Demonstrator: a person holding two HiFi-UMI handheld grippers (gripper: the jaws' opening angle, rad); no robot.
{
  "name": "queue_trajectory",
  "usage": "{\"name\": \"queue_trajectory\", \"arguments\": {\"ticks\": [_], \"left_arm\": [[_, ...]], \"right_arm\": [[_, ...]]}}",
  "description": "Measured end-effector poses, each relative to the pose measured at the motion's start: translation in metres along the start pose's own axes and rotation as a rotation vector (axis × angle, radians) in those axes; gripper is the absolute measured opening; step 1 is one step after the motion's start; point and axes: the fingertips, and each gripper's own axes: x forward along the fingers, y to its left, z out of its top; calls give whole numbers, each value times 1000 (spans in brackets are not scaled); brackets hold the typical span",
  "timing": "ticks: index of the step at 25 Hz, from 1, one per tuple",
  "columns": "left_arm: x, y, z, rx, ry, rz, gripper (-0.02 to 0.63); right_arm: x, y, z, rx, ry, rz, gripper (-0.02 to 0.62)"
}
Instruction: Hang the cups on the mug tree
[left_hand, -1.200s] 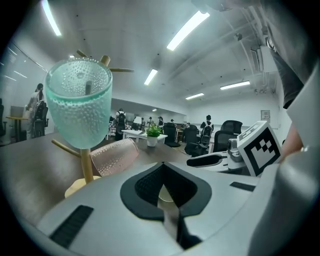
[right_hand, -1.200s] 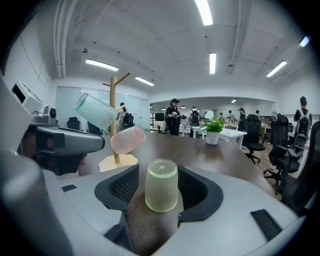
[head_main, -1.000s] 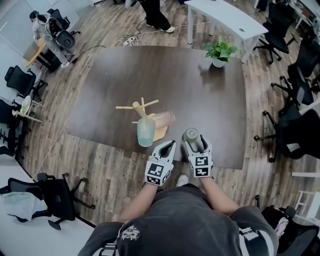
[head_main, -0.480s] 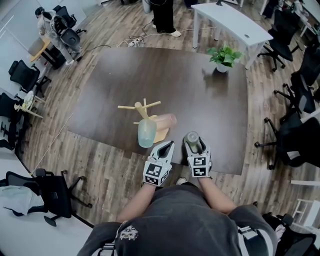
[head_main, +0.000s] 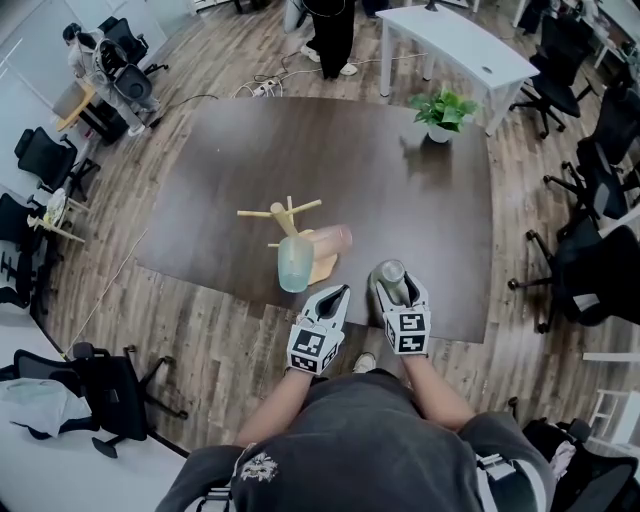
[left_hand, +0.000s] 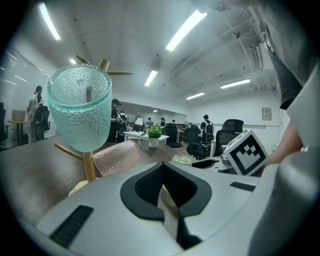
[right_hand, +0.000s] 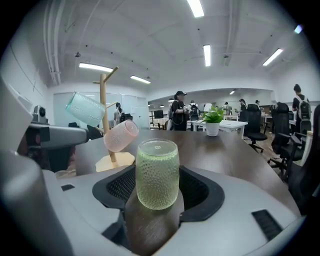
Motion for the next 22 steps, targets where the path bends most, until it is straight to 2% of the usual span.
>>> {"name": "queue_trajectory", "arguments": {"ticks": [7, 16, 22], "left_arm": [[-21, -3, 21, 44, -35, -8, 6], [-44, -5, 21, 35, -33, -11, 6], [-67, 13, 30, 58, -36, 38, 6]], "right_arm": [[-26, 1, 43, 73, -92, 36, 290], [-51, 16, 107, 166, -235, 100, 290], [-57, 34, 153, 206, -356, 129, 290]]}}
